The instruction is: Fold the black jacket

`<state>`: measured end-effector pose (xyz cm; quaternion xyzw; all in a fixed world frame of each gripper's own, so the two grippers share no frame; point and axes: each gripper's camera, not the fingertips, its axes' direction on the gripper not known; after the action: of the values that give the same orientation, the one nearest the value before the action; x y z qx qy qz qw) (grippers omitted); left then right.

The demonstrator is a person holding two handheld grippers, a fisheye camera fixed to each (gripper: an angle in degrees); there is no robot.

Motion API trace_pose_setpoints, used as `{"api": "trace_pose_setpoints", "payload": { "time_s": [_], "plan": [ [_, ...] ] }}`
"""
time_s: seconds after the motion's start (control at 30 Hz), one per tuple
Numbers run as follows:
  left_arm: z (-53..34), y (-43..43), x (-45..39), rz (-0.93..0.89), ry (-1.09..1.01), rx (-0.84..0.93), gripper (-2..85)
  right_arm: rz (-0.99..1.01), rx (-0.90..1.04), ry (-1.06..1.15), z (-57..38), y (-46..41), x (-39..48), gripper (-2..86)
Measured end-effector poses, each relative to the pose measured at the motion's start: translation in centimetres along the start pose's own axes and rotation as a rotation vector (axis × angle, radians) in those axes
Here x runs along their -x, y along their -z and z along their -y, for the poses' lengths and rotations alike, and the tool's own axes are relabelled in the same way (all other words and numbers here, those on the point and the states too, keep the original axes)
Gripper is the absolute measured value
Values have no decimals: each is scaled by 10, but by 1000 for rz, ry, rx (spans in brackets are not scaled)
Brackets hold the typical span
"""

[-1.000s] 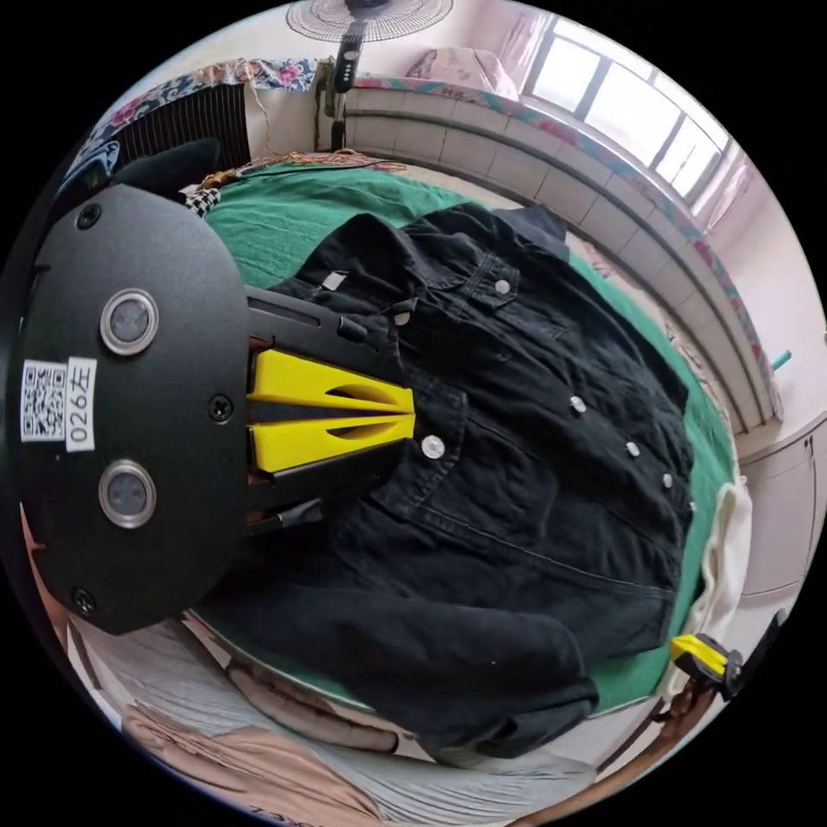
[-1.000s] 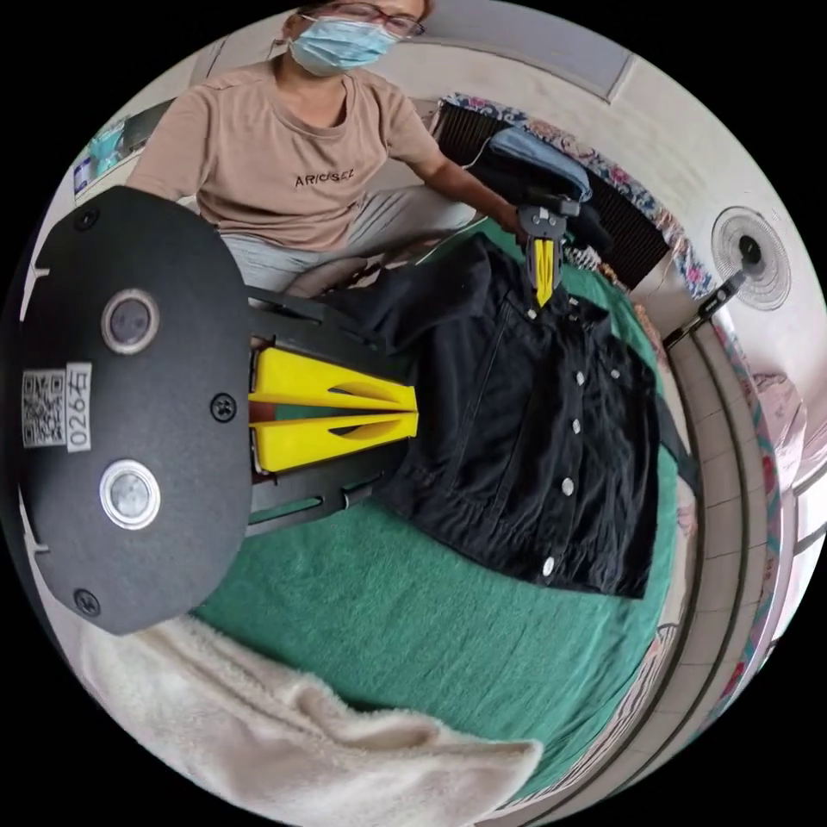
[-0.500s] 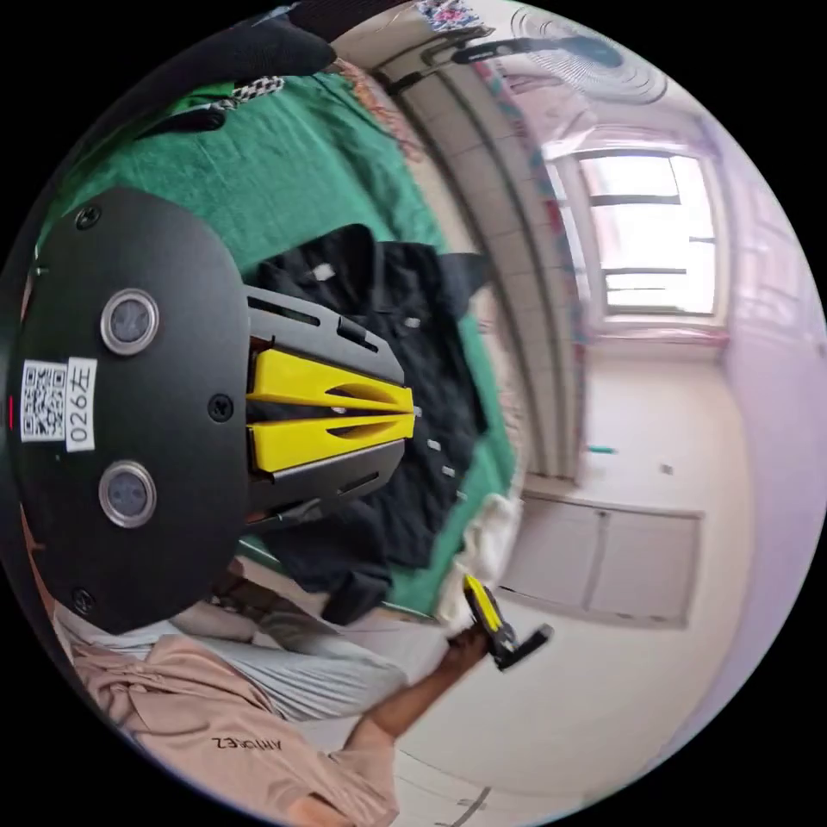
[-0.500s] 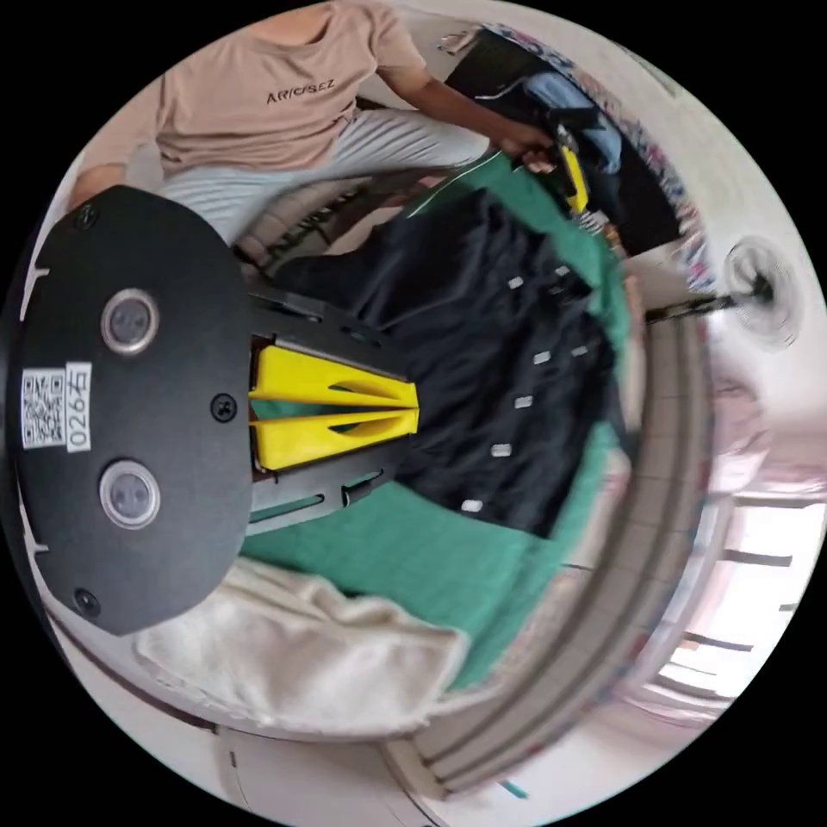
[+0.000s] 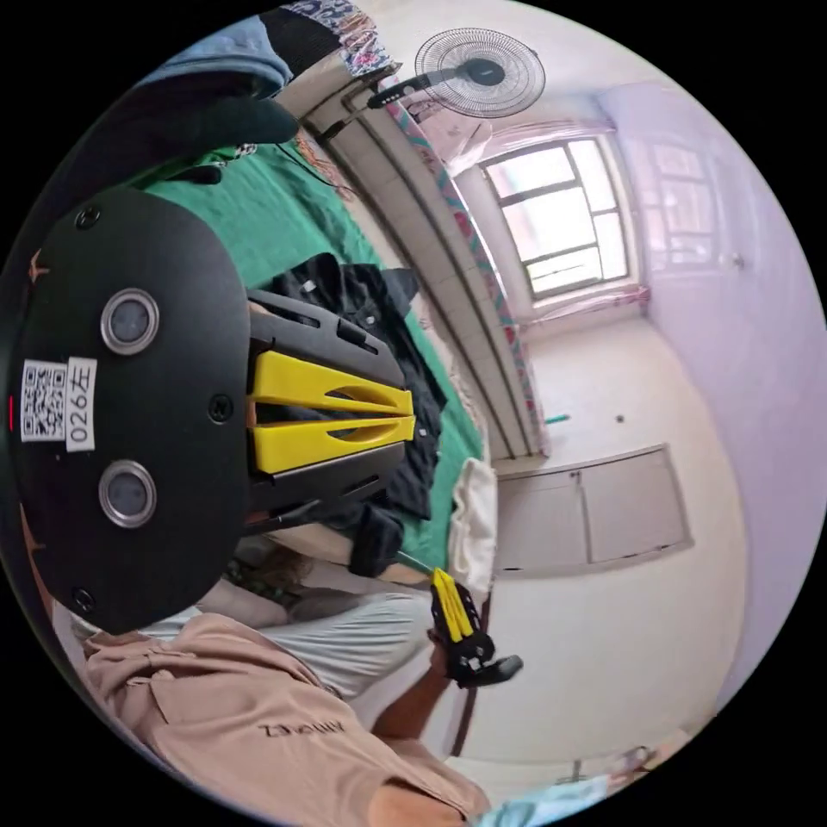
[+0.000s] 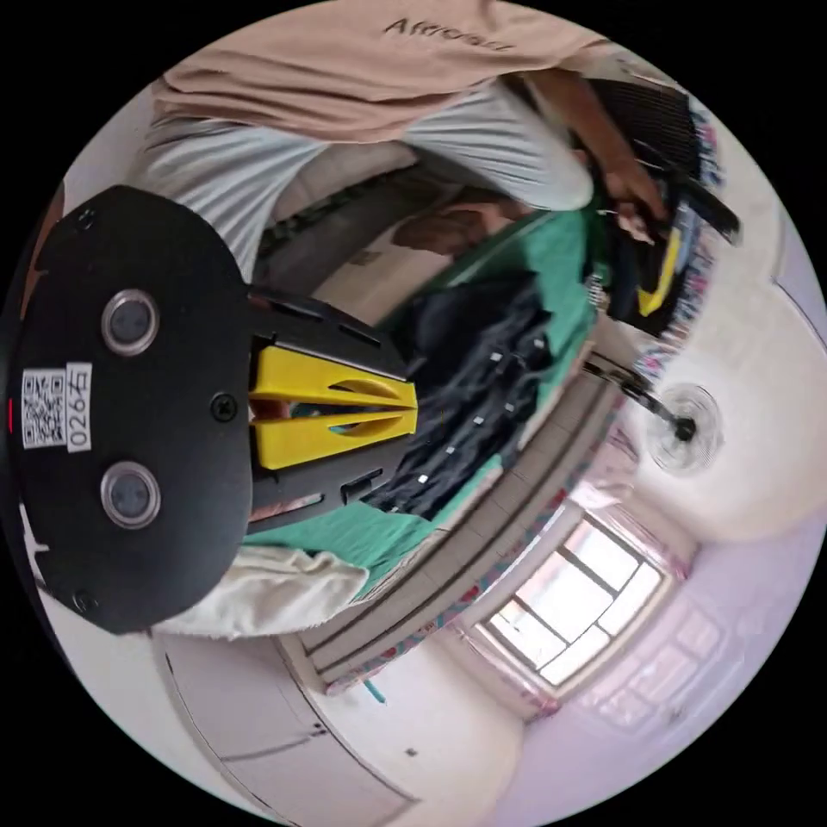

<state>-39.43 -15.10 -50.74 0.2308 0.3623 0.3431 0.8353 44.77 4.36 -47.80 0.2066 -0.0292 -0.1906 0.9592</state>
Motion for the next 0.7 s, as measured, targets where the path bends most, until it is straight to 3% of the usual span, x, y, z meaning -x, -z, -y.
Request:
{"api": "trace_pose_setpoints", "payload": {
  "time_s": [0.07,0.17,0.37,0.53,0.7],
  "plan": [
    [-9,-38,-29,-37,-34,100,20,19,161,65,18,-17,31,59],
    [-10,-86,-72,-131,-109,190,125,155,332,71,39,-43,56,93],
    [3,-172,-129,-175,-220,356,137,4,472,75,72,-72,102,115],
    [8,-222,-144,-200,-241,462,143,-77,626,124,81,-111,119,90],
    [12,-228,-160,-205,-266,433,147,-15,603,19,96,-80,95,41]
  ]
}}
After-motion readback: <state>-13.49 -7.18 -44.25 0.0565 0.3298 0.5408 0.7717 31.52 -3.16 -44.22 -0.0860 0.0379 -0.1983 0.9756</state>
